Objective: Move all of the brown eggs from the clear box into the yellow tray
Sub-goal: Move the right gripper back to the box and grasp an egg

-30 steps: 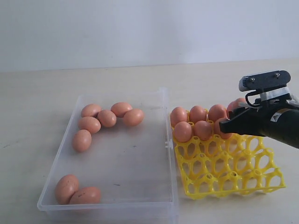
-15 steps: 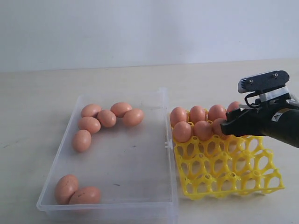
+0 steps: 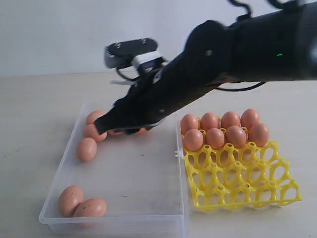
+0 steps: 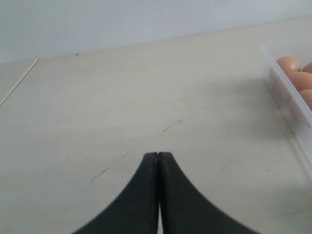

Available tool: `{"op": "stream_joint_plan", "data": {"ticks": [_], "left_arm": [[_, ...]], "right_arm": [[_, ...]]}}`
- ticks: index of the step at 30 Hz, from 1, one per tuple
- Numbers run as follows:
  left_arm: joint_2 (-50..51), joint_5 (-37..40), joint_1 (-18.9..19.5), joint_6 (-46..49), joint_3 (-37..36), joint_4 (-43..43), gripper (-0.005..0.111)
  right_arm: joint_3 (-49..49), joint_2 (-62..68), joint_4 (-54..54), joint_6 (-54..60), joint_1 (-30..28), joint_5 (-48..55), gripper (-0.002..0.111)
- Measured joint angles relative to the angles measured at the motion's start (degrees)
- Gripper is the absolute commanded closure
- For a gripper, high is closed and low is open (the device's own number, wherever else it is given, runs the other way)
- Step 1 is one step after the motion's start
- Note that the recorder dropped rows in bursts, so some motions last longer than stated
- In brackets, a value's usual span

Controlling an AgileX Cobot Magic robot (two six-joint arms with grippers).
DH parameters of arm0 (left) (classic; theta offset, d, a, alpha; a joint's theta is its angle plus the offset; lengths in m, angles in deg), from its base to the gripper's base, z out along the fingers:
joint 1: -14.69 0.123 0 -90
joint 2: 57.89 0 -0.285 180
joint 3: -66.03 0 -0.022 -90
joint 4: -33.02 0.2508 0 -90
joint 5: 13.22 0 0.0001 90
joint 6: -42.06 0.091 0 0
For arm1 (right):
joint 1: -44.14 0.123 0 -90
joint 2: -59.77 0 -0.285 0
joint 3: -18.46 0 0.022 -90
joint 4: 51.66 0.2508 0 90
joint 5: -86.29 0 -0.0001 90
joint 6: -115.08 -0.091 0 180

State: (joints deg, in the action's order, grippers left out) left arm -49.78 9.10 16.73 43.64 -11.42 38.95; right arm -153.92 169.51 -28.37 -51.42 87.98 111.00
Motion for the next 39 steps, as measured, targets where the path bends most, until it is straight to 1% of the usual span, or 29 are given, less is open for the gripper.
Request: {"op": "stream_joint_plan", "data": {"ticks": [2,4,8,13,23,27,39], "left_arm": [[0.00,0.00,0.00,0.00,0.00,0.00,0.107],[0.00,0.00,0.00,0.00,0.00,0.00,0.107],[0.00,0.00,0.00,0.00,0.00,0.00,0.107],[0.00,0.00,0.00,0.00,0.00,0.00,0.107],[0.00,0.00,0.00,0.00,0.00,0.00,0.107],[0.00,0.00,0.00,0.00,0.00,0.00,0.107],[0.00,0.00,0.00,0.00,0.00,0.00,0.107]], "right_arm": [[-4.09,5.56,4.31,0.00,2.80,4.34,0.044],[-7.45,9.89,5.68,0.00,4.68,7.17,0.044],[-11.84,14.80,6.20,-0.21,5.81,4.53,0.044],[-16.70,19.86,2.46,-6.24,5.33,0.55,0.044],[-23.74,27.40,-5.12,-13.51,4.45,0.15,0.045],[-25.11,28.54,-8.04,-15.26,4.45,0.15,0.048],[-25.95,30.45,-9.33,-18.06,3.42,-2.26,0.048]]}}
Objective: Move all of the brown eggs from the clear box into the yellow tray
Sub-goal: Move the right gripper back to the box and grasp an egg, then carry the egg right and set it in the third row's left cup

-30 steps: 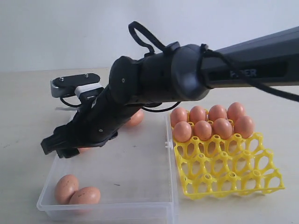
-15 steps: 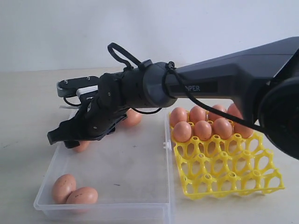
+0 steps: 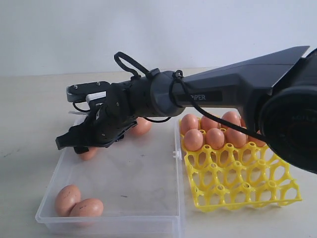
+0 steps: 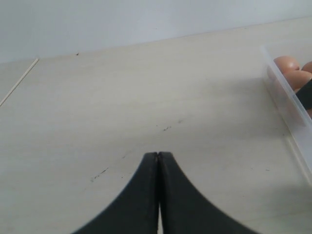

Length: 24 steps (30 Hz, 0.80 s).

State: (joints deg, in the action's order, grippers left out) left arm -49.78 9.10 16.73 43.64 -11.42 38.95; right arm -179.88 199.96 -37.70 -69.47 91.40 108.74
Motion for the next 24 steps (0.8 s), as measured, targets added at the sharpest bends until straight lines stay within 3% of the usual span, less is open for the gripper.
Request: {"op": "stream_joint_plan", "data": {"ticks": [4,9,10,16,24], "left_arm": [[0.00,0.00,0.00,0.00,0.00,0.00,0.107],[0.00,0.00,0.00,0.00,0.00,0.00,0.107],[0.00,0.00,0.00,0.00,0.00,0.00,0.107],[0.00,0.00,0.00,0.00,0.00,0.00,0.107],[0.00,0.00,0.00,0.00,0.00,0.00,0.107]], "right_arm": [[0.00,1.26,0.00,-0.80,-0.24,-0.28,0.054],[0.00,1.50,0.00,-1.03,-0.24,-0.17,0.104],[0.00,1.50,0.00,-1.03,-0.24,-0.17,0.108],[5.08,-2.69,-0.74,1.84,-0.62,-5.02,0.108],[36.19,-21.31,3.27,22.02,-2.79,-41.26,0.108]]}}
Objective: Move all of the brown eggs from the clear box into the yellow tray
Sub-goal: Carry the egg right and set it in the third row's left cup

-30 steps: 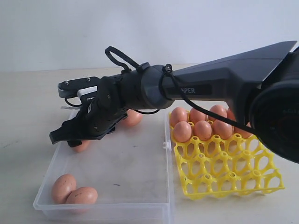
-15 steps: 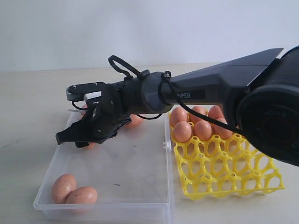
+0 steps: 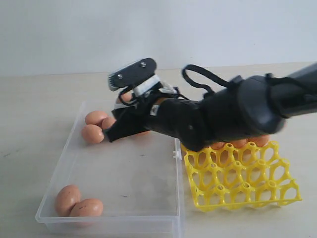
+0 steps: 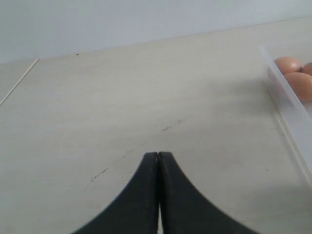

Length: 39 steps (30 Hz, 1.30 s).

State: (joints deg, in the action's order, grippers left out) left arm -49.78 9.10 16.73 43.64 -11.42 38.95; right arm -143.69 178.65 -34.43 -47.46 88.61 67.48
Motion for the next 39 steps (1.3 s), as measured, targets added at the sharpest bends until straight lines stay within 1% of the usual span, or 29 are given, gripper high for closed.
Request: {"op": "stream_joint_plan", "data": {"ticks": [2,4,8,11,16,22,24,26,27,28,29,31,32,34,38,39], "left_arm": [[0.00,0.00,0.00,0.00,0.00,0.00,0.107],[0.00,0.00,0.00,0.00,0.00,0.00,0.107],[0.00,0.00,0.00,0.00,0.00,0.00,0.107],[0.00,0.00,0.00,0.00,0.00,0.00,0.107],[0.00,0.00,0.00,0.00,0.00,0.00,0.107],[0.00,0.00,0.00,0.00,0.00,0.00,0.107],[0.00,0.00,0.00,0.00,0.00,0.00,0.107],[0.00,0.00,0.00,0.00,0.00,0.00,0.107],[0.00,0.00,0.00,0.00,0.00,0.00,0.107],[0.00,0.00,0.00,0.00,0.00,0.00,0.107],[0.00,0.00,0.00,0.00,0.00,0.00,0.107],[0.00,0.00,0.00,0.00,0.00,0.00,0.107],[0.00,0.00,0.00,0.00,0.00,0.00,0.107],[0.00,0.00,0.00,0.00,0.00,0.00,0.107],[0.00,0.00,0.00,0.00,0.00,0.00,0.107],[0.00,0.00,0.00,0.00,0.00,0.00,0.107]], "right_arm": [[5.94,-2.98,2.16,4.46,-1.08,-4.89,0.108],[10.66,-5.31,3.08,7.07,-2.43,-7.25,0.108],[18.61,-8.71,3.89,8.37,-4.76,-10.84,0.108],[22.93,-10.22,4.03,8.37,-5.31,-13.16,0.108],[27.74,-11.44,4.15,8.25,-5.31,-14.80,0.108],[31.44,-11.58,7.62,8.15,-5.31,-17.21,0.108],[31.58,-11.58,8.37,8.07,-5.31,-17.50,0.105],[31.58,-11.70,8.52,7.71,-5.31,-17.93,0.100],[31.58,-11.64,8.52,7.18,-5.31,-17.92,0.092],[31.58,-11.72,8.52,5.58,-5.31,-18.17,0.088],[31.58,-11.72,8.28,4.54,-5.43,-18.17,0.079],[31.34,-10.93,6.33,0.17,-5.63,-18.26,0.071],[31.20,-10.73,4.83,-2.14,-5.63,-18.26,0.070],[31.20,-10.49,4.04,-4.02,-5.63,-17.61,0.063],[31.20,-10.49,4.04,-3.11,-5.63,-16.58,0.037],[31.20,-10.49,4.04,-3.02,-5.63,-16.58,0.034]]}}
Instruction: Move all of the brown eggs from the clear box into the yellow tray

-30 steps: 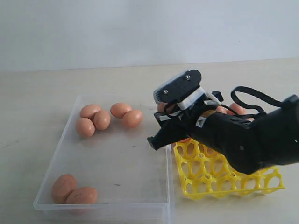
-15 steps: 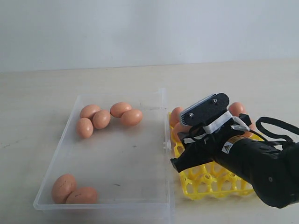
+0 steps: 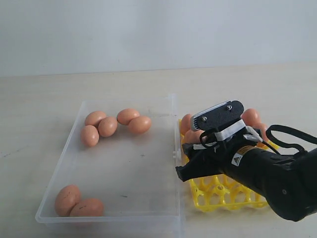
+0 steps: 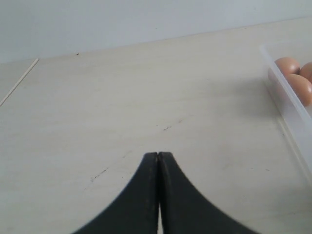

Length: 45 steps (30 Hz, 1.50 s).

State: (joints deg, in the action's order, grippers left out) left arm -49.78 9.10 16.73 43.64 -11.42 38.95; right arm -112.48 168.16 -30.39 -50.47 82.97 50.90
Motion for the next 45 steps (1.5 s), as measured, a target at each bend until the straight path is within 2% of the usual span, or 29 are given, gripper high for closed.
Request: {"op": "stream_joint_plan", "data": {"ticks": [2,4,7,9,10,11,13,14,17,19,24,38,41,45], "left_arm": [[0.00,0.00,0.00,0.00,0.00,0.00,0.107],[0.00,0.00,0.00,0.00,0.00,0.00,0.107],[0.00,0.00,0.00,0.00,0.00,0.00,0.107],[0.00,0.00,0.00,0.00,0.00,0.00,0.107],[0.00,0.00,0.00,0.00,0.00,0.00,0.107],[0.00,0.00,0.00,0.00,0.00,0.00,0.107],[0.00,0.00,0.00,0.00,0.00,0.00,0.107],[0.00,0.00,0.00,0.00,0.00,0.00,0.107],[0.00,0.00,0.00,0.00,0.00,0.00,0.107],[0.00,0.00,0.00,0.00,0.00,0.00,0.107],[0.00,0.00,0.00,0.00,0.00,0.00,0.107],[0.00,0.00,0.00,0.00,0.00,0.00,0.107],[0.00,0.00,0.00,0.00,0.00,0.00,0.107],[0.00,0.00,0.00,0.00,0.00,0.00,0.107]], "right_arm": [[0.00,-0.25,0.00,0.47,0.00,0.50,0.034],[0.00,-2.62,1.47,3.44,0.00,2.17,0.044],[-3.24,-11.26,4.77,8.34,0.00,12.76,0.073],[-10.02,-15.58,4.79,8.71,-0.02,26.83,0.089],[-13.37,-16.18,4.52,8.71,-0.02,32.60,0.102],[-19.40,-15.85,4.26,7.41,-0.02,41.92,0.109],[-27.63,-12.68,4.13,4.29,0.63,52.07,0.103],[-30.11,-11.01,4.13,3.84,1.21,54.63,0.094],[-40.68,-0.73,7.66,2.99,4.82,66.45,0.053],[-45.00,5.22,12.12,2.88,7.26,71.35,0.043],[-53.14,17.36,15.81,2.76,11.27,75.67,0.044],[-60.36,25.36,16.07,2.76,11.79,76.82,0.044],[-60.73,26.39,16.07,2.88,11.79,76.94,0.049],[-60.73,27.02,16.07,2.88,11.79,75.42,0.065]]}}
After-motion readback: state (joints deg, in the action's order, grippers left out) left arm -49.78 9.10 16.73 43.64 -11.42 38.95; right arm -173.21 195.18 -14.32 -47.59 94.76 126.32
